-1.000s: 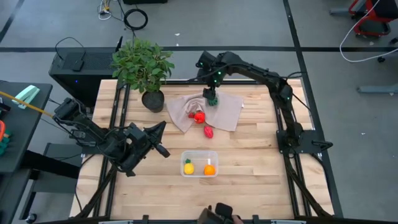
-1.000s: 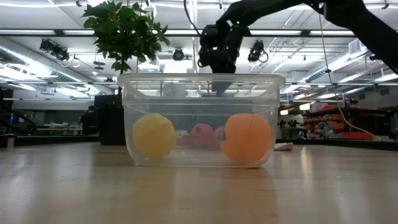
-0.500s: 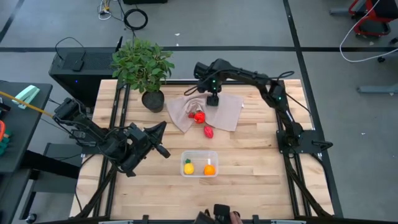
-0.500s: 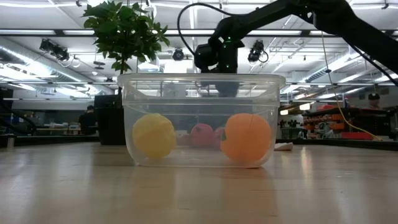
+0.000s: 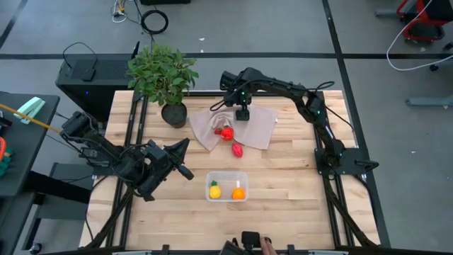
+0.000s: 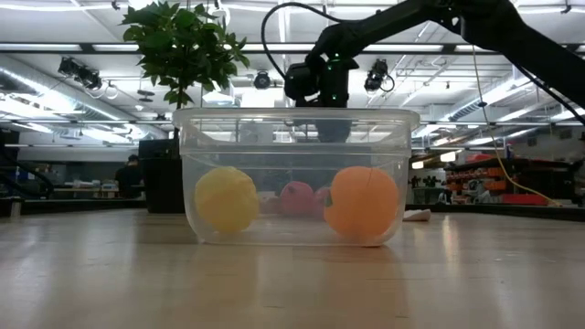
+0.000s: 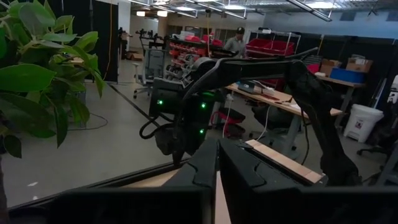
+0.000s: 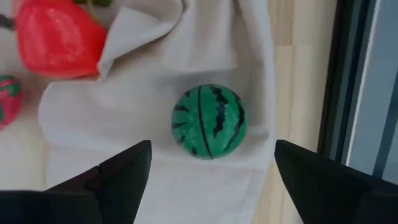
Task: Pick and placing Produce into tupperware
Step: Put the watermelon into the transparent bin
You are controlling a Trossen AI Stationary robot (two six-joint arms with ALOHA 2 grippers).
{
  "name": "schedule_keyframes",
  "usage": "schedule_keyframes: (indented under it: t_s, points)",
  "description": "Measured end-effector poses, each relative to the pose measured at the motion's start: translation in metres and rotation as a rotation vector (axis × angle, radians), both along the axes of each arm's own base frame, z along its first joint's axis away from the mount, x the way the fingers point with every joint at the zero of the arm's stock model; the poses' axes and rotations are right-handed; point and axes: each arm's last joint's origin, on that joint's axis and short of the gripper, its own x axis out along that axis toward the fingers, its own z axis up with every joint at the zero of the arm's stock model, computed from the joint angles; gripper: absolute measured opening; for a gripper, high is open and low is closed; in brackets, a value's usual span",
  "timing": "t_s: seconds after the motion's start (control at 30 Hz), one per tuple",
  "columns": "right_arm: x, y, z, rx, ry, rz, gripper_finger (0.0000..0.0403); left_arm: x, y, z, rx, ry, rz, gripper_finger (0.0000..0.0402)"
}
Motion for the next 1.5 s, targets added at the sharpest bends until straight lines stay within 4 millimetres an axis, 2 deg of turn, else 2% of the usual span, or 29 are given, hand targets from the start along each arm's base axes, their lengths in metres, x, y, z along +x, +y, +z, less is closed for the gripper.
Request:
schedule_keyframes:
  t_s: [0.23,0.5,0.83,1.07,1.23,1.37,1.5]
  points:
    - [-0.004,0.002,-0.019,0.007,0.067,-0.007,0.0365,0.0,0.0,0.0,0.0,0.0,0.0,0.0035]
    - [-0.003,0.004,-0.035,-0.001,0.071,-0.001,0.0368,0.0,0.0,0.0,0.0,0.0,0.0,0.0016]
    - [0.003,0.004,-0.037,0.0,0.008,0.009,0.0368,0.0,0.0,0.0,0.0,0.0,0.0,0.0021]
    - [0.007,0.004,-0.056,0.028,0.046,0.001,0.0368,0.0,0.0,0.0,-0.002,-0.002,0.0,0.002]
    - [0.01,0.004,-0.06,0.033,0.023,-0.014,0.0367,0.0,0.0,0.0,-0.001,-0.001,0.0,0.0011]
    - [0.008,0.004,-0.061,0.037,0.03,-0.023,0.0355,0.0,0.0,0.0,0.0,0.0,0.0,0.0012]
    - [0.009,0.004,-0.061,0.037,0.03,-0.022,0.0324,0.0,0.0,0.0,0.001,0.002,0.0,0.0021]
